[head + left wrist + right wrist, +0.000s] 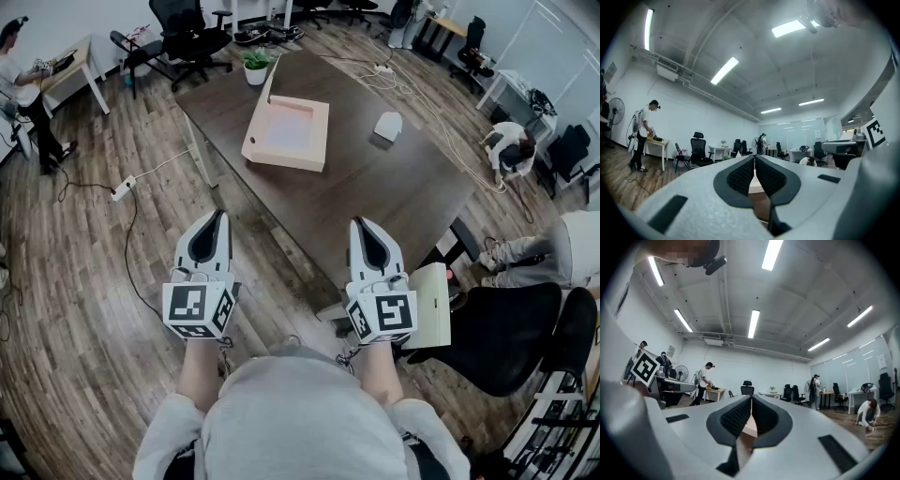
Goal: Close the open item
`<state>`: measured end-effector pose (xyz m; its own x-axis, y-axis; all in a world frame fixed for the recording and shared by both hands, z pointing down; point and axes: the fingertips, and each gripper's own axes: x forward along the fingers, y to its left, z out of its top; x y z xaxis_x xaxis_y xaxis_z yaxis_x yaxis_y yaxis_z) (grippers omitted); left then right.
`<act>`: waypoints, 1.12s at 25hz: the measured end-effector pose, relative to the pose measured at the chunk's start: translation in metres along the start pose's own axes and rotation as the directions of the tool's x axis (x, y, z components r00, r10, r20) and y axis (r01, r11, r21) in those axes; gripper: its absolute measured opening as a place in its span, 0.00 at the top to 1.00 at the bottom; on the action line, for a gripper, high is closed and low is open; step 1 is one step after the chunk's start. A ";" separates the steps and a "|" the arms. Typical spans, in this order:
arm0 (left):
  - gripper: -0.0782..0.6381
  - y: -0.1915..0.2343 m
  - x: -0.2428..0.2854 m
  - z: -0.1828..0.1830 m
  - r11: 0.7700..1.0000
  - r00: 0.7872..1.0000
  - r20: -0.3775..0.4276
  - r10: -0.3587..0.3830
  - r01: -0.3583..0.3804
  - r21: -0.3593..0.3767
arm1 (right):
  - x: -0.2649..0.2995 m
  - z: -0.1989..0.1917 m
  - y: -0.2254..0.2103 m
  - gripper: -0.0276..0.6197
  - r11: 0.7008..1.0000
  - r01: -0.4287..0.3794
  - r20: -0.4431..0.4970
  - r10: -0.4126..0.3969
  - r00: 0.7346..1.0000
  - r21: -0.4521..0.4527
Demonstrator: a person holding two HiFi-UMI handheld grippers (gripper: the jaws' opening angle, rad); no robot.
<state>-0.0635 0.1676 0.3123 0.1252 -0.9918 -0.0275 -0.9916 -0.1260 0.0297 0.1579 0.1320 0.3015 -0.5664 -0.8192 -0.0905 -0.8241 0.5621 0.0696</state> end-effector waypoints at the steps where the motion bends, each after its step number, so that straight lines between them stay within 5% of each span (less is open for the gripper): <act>1: 0.87 -0.001 0.001 0.000 1.000 1.000 -0.001 0.000 0.000 0.001 | 0.000 0.000 0.000 0.94 1.000 -0.002 0.000 0.002 1.000 0.001; 28: 0.87 -0.034 0.037 -0.003 0.999 0.999 0.006 0.042 -0.042 0.018 | 0.021 -0.016 -0.037 0.94 0.995 -0.096 0.010 0.096 0.995 0.020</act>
<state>-0.0250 0.1351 0.3131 0.0837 -0.9960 -0.0318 -0.9964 -0.0841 0.0132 0.1765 0.0918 0.3124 -0.6430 -0.7601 -0.0934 -0.7657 0.6405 0.0583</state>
